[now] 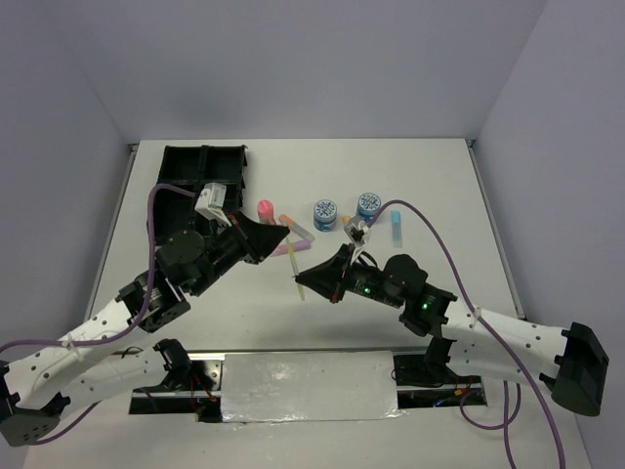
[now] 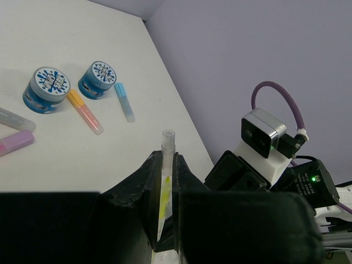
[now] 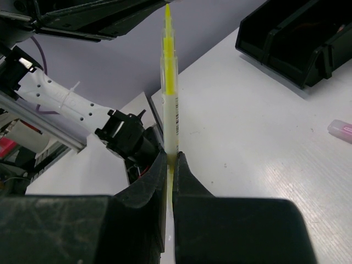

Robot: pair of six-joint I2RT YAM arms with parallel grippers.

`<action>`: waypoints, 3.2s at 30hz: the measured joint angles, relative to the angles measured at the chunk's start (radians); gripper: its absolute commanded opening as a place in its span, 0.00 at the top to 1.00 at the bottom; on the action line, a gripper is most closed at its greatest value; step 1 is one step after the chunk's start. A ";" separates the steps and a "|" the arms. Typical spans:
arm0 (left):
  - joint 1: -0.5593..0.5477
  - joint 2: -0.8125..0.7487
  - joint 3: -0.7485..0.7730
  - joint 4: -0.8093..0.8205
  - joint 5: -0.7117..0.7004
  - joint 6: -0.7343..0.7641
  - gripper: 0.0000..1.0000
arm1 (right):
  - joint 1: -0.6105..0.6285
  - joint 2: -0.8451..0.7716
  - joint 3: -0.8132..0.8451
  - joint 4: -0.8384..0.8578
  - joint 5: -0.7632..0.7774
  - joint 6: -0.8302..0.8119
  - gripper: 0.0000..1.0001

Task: Sort the stationery into containers
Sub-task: Close the pen cap on the pen.

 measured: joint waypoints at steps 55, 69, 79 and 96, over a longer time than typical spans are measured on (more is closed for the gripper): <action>0.019 0.075 -0.084 0.270 0.119 0.087 1.00 | -0.233 -0.002 0.075 -0.059 -0.261 0.072 1.00; 0.022 0.100 -0.084 0.324 0.156 0.083 1.00 | -0.234 -0.004 0.074 -0.039 -0.256 0.034 1.00; 0.023 0.102 -0.116 0.389 0.154 0.080 1.00 | -0.259 -0.004 0.077 -0.039 -0.272 0.016 1.00; 0.023 0.120 -0.131 0.491 0.139 0.078 1.00 | -0.296 0.036 0.132 -0.019 -0.340 0.060 1.00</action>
